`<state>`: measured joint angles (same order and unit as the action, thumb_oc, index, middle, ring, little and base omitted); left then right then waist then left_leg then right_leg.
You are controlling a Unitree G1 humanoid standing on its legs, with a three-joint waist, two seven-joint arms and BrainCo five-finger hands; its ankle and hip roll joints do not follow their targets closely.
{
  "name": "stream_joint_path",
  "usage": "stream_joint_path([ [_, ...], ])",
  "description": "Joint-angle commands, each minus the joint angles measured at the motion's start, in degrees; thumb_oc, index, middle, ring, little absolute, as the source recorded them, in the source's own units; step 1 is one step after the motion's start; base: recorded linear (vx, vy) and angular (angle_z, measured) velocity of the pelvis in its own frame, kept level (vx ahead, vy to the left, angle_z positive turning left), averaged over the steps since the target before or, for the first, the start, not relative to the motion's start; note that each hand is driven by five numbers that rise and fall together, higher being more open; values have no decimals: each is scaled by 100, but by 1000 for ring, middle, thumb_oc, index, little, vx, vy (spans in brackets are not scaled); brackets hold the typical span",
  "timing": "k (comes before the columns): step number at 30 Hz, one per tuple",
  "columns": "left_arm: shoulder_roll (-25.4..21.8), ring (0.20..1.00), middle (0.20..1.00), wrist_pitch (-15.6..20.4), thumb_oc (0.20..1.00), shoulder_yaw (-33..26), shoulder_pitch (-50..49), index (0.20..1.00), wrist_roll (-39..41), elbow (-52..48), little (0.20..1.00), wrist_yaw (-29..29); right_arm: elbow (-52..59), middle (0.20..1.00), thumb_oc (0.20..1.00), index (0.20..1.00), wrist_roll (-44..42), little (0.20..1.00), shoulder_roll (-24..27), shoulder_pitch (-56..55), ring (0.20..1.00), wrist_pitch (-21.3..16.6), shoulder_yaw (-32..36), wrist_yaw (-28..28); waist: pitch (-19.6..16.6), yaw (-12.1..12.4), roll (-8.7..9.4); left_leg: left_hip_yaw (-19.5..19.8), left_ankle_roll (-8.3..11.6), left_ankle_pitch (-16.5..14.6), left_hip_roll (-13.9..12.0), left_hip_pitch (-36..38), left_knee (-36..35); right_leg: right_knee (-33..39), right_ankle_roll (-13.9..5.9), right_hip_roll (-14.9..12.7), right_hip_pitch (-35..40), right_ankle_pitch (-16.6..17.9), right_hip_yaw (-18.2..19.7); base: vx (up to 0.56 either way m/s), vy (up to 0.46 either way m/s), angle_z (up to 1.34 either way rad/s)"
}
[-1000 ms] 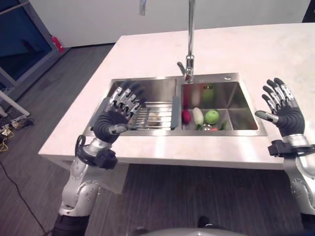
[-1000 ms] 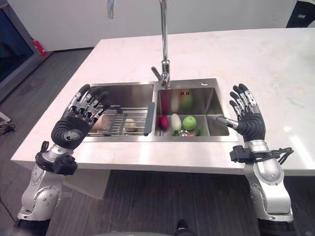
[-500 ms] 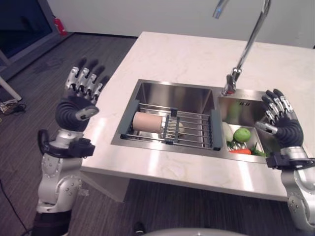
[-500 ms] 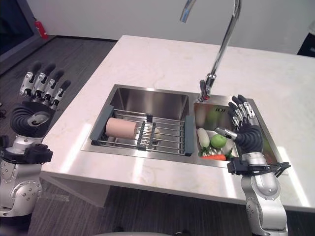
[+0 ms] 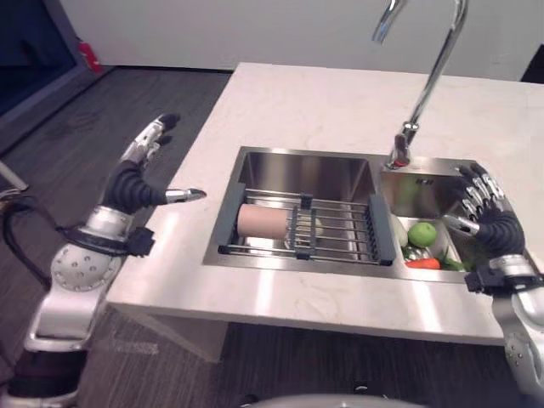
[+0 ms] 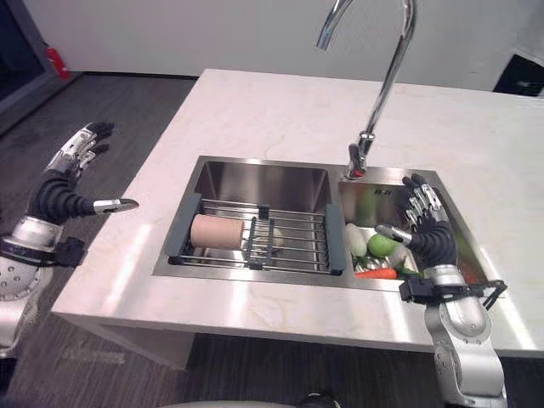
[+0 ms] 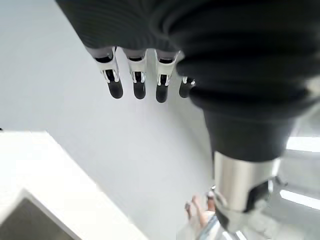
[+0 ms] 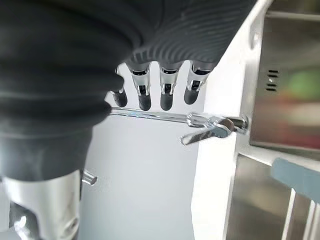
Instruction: Place the dishes in the dishwasher.
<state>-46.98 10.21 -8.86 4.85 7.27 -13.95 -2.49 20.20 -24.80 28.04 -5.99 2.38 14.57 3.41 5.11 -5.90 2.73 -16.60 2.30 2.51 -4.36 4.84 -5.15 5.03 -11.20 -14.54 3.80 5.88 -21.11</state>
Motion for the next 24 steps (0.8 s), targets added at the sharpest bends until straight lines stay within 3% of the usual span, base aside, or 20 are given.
stream_joint_path([
  [1,345,1000,1000,309,1000,-166,147,1000,-656,-315,1000,304,204,1000,1000,1000,-131,1000,403,431,1000,-370,86,-32,-123,37,-276,-183,335,-277,-434,277,15,-44,-67,216,164,-181,109,49,-223,20],
  [5,358,1000,1000,331,1000,-61,112,1000,-970,-198,1000,188,113,1000,1000,1000,-231,1000,576,492,1000,-138,52,53,-176,1,-320,-653,519,-109,-525,469,111,-3,80,455,288,-347,155,48,-149,-4],
  [6,237,1000,1000,294,1000,128,215,1000,-1297,-34,1000,387,66,1000,1000,1000,-404,1000,905,684,1000,-23,56,49,-71,96,-312,-182,713,101,-709,50,335,-3,99,445,306,-339,350,7,42,-13],
  [10,97,1000,1000,320,1000,311,380,1000,-1558,357,1000,369,-118,1000,1000,1000,-347,1000,876,758,1000,-327,53,58,-56,-72,-425,-461,701,158,-884,200,15,-3,22,326,293,-294,187,-30,144,-23],
  [19,-636,1000,1000,-114,1000,664,650,1000,-2010,957,1000,-595,-3,1000,1000,1000,-420,1000,877,738,1000,-297,113,255,-300,-242,-533,-538,567,-108,-723,294,15,-3,-58,236,224,-313,253,19,53,-2],
  [24,-783,1000,1000,-328,1000,1101,853,1000,-2244,1340,1000,-886,-78,1000,1000,1000,-476,1000,1007,848,1000,-352,12,278,-336,-304,-564,-564,556,-170,-759,363,15,-3,-66,276,235,-382,420,27,-4,-10],
])
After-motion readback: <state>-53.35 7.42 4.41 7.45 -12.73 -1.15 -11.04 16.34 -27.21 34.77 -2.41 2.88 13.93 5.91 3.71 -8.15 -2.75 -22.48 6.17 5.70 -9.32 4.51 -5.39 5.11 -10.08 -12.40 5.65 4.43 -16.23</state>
